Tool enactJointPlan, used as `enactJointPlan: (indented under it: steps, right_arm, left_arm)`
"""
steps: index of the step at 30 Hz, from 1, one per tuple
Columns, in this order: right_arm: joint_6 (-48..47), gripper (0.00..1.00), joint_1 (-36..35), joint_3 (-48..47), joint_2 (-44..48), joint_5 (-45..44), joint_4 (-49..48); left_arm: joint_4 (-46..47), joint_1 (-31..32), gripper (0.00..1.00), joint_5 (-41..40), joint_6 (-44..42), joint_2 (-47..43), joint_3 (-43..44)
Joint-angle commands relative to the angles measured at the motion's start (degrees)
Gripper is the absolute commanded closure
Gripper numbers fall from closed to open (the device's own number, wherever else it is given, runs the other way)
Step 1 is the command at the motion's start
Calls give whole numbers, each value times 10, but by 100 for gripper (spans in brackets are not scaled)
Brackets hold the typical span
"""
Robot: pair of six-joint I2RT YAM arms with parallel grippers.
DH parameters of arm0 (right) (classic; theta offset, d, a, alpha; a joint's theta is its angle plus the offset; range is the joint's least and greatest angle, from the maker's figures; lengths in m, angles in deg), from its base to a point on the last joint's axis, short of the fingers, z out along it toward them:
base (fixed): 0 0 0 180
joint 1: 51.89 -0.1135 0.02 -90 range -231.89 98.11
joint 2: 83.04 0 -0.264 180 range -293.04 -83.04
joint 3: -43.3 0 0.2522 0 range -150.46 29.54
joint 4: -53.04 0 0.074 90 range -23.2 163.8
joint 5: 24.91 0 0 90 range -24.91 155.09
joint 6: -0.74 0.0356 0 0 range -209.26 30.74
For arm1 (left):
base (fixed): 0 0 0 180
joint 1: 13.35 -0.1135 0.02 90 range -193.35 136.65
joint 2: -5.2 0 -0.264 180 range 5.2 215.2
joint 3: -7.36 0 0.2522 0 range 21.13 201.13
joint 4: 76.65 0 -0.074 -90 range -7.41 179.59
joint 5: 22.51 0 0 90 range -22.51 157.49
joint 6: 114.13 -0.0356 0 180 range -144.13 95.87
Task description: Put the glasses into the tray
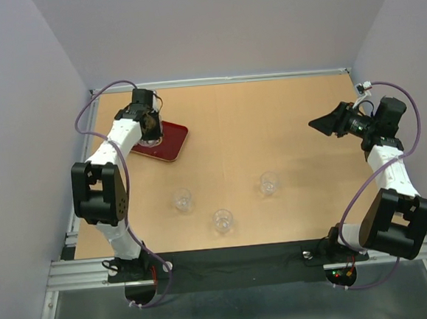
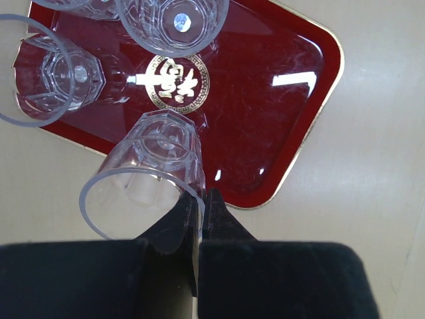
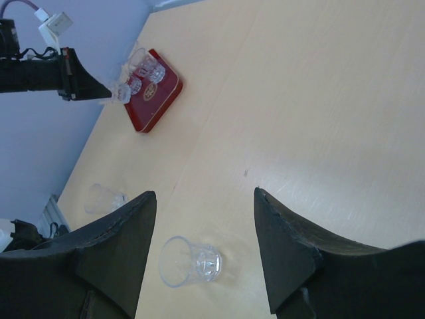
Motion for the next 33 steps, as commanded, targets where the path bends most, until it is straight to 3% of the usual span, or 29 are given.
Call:
enactJointPlan:
  steps: [1, 13, 26, 30, 33]
  right_arm:
    - [-9, 34, 6, -1, -1, 1, -9]
    - [-9, 34, 7, -2, -1, 1, -8]
    - [-9, 34, 10, -2, 1, 2, -7]
    - [-10, 34, 11, -2, 1, 2, -7]
    - [-8, 34, 11, -2, 1, 2, -7]
  left_arm:
    - [15, 1, 100, -42, -22, 8, 29]
    - [33, 1, 99, -84, -14, 63, 41]
    - [37, 1, 73, -103, -11, 88, 49]
    - [40, 1, 62, -101, -9, 67, 46]
    - [41, 1, 60, -101, -8, 37, 48]
